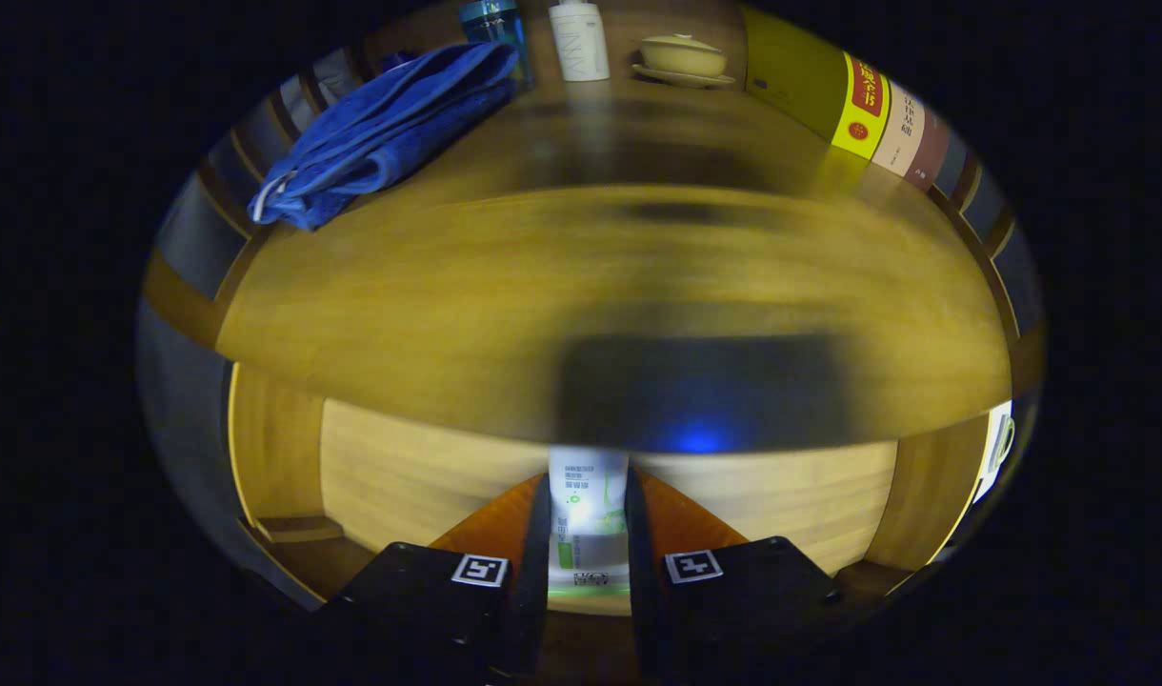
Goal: Pull open the drawer, take out the items inside it, and place them on the countertop above the cabinet.
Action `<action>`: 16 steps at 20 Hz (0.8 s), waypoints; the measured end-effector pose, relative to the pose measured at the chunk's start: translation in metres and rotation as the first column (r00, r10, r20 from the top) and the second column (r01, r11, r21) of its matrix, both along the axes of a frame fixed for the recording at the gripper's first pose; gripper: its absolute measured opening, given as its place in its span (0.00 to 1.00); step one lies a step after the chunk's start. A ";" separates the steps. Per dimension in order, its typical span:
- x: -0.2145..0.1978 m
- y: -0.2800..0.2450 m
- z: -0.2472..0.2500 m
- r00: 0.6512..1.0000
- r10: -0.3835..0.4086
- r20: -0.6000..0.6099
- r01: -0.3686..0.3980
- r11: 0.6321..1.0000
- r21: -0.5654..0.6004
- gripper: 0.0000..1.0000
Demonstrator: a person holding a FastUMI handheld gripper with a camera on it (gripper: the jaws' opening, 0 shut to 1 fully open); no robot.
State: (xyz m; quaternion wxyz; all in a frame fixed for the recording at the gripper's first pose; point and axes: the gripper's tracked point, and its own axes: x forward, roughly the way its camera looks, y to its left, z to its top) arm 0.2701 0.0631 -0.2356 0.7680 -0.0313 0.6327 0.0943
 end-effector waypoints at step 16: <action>0.116 0.017 0.208 0.931 0.029 0.364 -0.076 0.990 0.116 0.46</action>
